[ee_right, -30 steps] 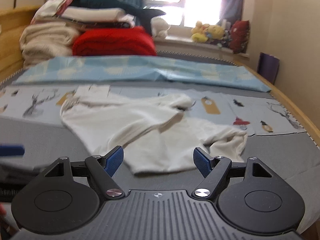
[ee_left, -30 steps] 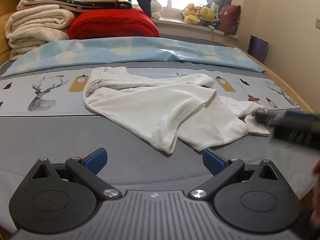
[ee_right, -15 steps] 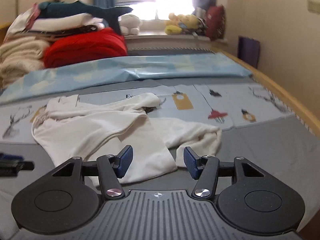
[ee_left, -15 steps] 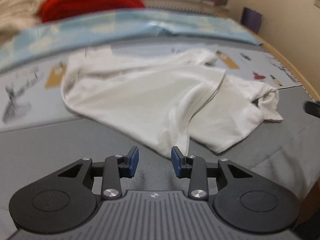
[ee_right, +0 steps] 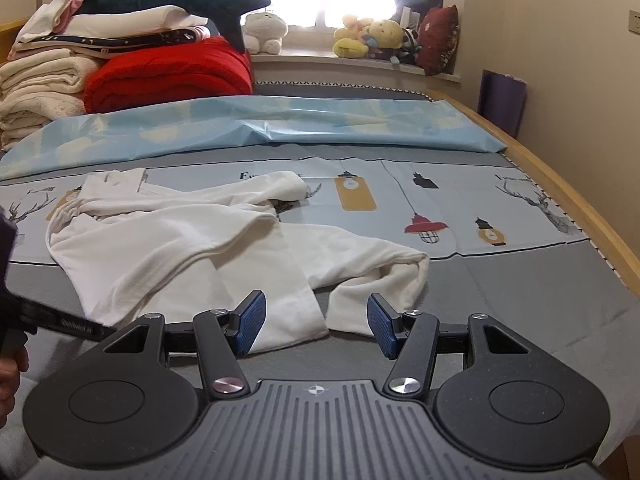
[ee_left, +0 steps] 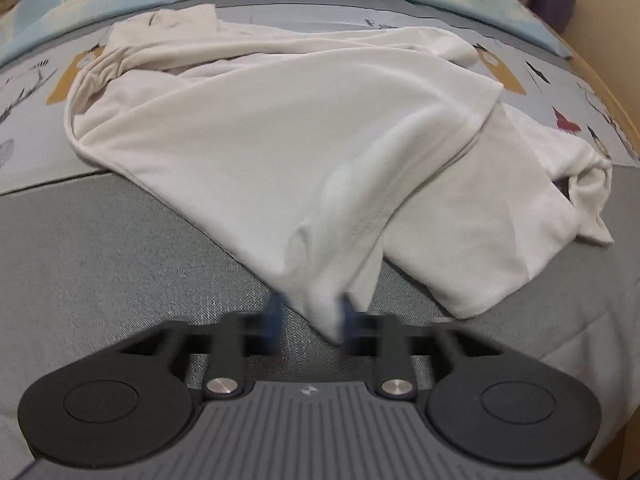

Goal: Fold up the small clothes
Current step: 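Grasp the white shirt hem with the left gripper while the right gripper grasps another hem edge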

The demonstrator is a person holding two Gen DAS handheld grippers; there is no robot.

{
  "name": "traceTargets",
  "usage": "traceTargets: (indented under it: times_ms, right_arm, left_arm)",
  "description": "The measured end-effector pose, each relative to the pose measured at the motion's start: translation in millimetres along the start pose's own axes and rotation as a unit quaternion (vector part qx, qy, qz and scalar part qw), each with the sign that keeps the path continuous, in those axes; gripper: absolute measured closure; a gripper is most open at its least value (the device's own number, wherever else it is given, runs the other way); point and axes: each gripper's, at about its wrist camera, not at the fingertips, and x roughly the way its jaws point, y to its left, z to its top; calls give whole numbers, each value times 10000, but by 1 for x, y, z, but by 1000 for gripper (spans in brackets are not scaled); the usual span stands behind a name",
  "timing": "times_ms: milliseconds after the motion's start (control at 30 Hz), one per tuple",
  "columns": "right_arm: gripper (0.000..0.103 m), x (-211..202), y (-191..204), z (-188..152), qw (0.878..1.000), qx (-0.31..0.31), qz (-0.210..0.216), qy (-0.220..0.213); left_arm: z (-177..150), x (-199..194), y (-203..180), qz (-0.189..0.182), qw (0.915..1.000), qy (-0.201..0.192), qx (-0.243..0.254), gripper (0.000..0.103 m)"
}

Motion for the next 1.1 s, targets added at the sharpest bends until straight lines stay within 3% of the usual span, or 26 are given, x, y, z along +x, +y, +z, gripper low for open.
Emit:
traceTargets:
  times_ms: [100, 333, 433, 567, 667, 733, 833, 967, 1100]
  right_arm:
    - [45, -1, -3, 0, 9999, 68, -82, -8]
    - [45, 1, 1, -3, 9993, 349, -161, 28]
    - [45, 0, 10, -4, 9993, 342, -143, 35]
    - [45, 1, 21, -6, 9995, 277, -127, 106]
    - [45, 7, 24, -7, 9989, 350, -119, 278]
    - [45, 12, 25, -9, 9983, 408, -117, 401]
    - [44, 23, 27, -10, 9961, 577, 27, 662]
    - [44, 43, 40, -14, 9913, 710, 172, 1097]
    - [40, 66, 56, -17, 9869, 612, 137, 1486]
  left_arm:
    - [-6, -17, 6, 24, 9995, -142, 292, 98]
    - [-32, -71, 52, 15, 9973, -111, 730, 100]
    - [-55, -88, 84, 177, 9935, 118, 1117, 100]
    - [-97, -96, 139, 578, 9821, 876, 1562, 100]
    - [-119, -98, 173, 775, 9769, 1157, 1624, 100]
    - [-132, -103, 196, 701, 9780, 1240, 1521, 100]
    - [-136, -120, 222, 158, 9896, 1053, 969, 96]
    - [-122, -143, 234, -482, 9977, 452, 181, 49]
    - [-106, -135, 239, -382, 9965, 334, -671, 48]
